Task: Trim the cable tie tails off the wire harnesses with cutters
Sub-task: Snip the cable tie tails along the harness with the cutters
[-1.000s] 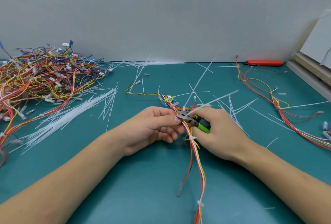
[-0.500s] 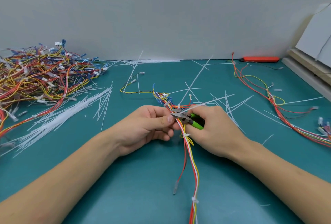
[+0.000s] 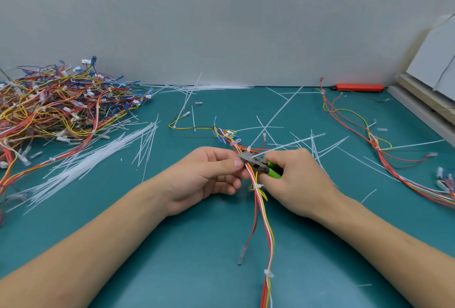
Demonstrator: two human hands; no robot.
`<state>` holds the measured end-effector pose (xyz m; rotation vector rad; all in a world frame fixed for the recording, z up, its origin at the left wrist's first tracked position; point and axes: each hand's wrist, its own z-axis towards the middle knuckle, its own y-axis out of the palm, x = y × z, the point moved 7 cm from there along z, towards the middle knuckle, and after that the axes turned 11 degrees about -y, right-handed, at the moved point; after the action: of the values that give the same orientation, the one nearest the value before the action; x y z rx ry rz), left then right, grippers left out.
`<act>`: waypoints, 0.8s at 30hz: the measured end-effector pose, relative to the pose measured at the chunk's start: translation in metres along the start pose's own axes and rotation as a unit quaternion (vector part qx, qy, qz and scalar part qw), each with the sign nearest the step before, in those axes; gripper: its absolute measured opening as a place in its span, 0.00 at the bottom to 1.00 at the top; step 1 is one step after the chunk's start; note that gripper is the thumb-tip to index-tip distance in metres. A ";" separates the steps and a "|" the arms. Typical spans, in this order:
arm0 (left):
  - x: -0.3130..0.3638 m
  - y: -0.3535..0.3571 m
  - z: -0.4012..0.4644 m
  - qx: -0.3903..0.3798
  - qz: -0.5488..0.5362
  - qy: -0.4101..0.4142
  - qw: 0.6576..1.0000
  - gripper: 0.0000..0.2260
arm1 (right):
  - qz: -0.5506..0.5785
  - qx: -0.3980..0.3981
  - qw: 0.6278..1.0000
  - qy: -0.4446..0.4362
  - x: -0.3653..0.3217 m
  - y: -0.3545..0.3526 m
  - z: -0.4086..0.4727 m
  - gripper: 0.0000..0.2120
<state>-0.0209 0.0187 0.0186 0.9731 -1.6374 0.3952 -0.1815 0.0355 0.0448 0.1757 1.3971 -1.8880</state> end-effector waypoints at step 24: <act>-0.001 -0.001 0.002 0.018 0.000 -0.010 1.000 0.06 | 0.019 -0.014 0.999 -0.047 -0.002 0.004 0.003 0.04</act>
<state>-0.0212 0.0171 0.0171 1.0060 -1.6548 0.4170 -0.1759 0.0333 0.0441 0.0983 1.3476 -1.8214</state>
